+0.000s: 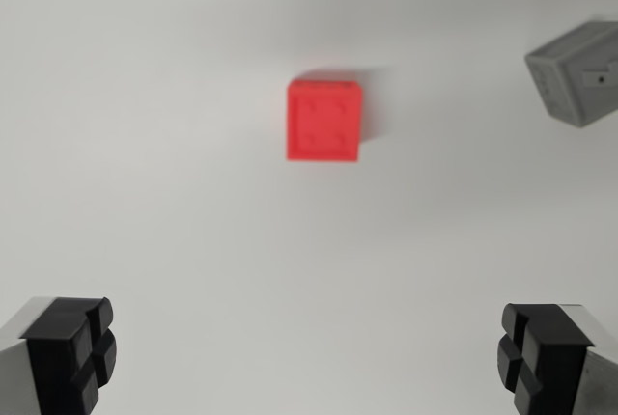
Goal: Destack cube
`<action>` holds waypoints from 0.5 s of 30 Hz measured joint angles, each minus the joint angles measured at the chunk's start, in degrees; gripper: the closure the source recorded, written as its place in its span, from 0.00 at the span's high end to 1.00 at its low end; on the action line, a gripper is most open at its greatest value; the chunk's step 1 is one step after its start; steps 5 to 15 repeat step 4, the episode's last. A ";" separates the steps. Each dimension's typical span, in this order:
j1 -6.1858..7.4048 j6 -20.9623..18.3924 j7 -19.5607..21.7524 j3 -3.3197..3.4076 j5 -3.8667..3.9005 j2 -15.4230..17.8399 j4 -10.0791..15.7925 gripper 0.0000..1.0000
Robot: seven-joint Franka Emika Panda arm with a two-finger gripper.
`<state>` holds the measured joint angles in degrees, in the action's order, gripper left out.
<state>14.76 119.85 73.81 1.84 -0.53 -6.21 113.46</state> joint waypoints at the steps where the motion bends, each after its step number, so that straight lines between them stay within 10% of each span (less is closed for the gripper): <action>1: 0.00 0.00 0.00 0.00 0.00 0.00 0.00 1.00; 15: 0.00 0.00 0.00 0.00 0.00 0.00 0.00 1.00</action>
